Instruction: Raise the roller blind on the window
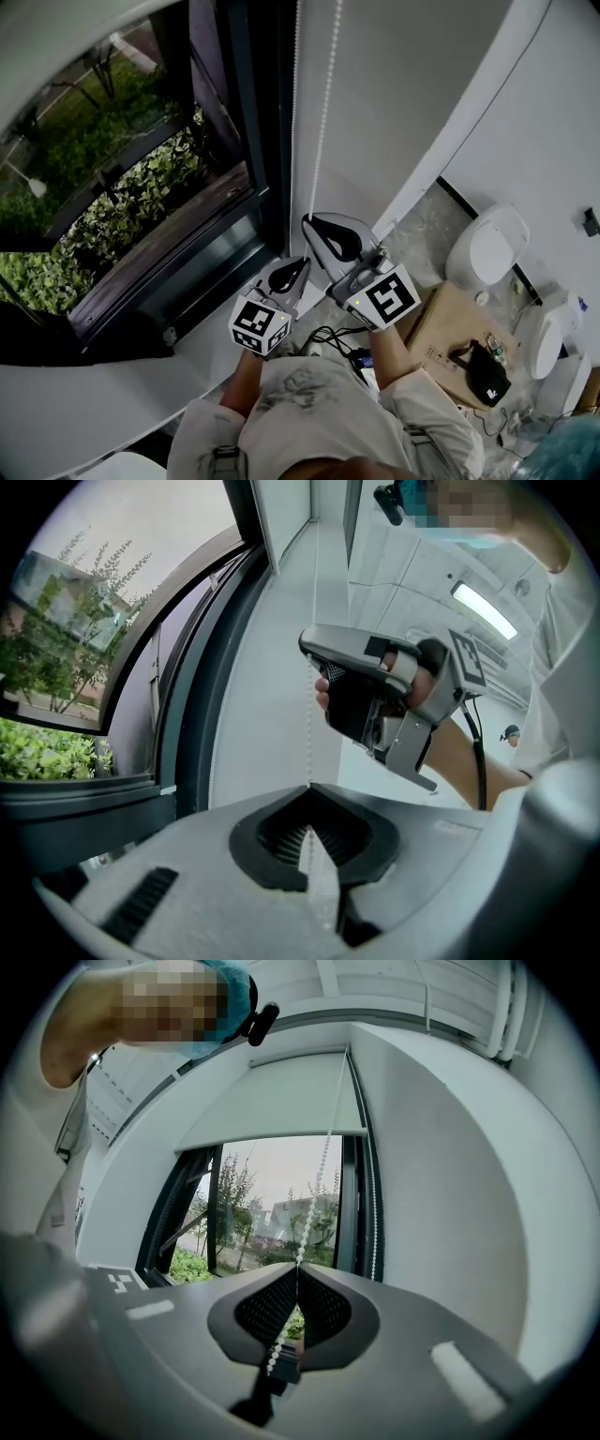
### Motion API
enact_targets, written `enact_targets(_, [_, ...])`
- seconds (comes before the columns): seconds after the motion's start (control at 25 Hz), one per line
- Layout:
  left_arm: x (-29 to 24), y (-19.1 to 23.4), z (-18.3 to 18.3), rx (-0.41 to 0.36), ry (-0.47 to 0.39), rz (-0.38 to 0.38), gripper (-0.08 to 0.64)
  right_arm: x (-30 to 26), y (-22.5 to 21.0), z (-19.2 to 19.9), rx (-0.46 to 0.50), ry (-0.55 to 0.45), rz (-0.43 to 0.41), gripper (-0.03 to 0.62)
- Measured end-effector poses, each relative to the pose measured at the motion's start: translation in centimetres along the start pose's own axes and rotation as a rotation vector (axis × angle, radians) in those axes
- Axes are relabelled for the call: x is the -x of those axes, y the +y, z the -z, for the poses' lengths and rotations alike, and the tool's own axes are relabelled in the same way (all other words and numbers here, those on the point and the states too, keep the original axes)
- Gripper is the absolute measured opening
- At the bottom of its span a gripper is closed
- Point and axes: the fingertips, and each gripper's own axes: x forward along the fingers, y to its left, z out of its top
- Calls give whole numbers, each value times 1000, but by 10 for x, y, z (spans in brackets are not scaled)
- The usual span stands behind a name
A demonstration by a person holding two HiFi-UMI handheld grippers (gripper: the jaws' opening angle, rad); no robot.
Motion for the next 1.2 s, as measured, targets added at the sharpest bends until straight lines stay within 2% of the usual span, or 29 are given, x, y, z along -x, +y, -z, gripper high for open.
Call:
enact_targets(0.8, [-3,12,71,49,84,-14,11,12,14,72,-70,130,15,9])
enact_targets(1.2, [1,12,97,74,116,-8,11,19,23,95,-92,172,18,10])
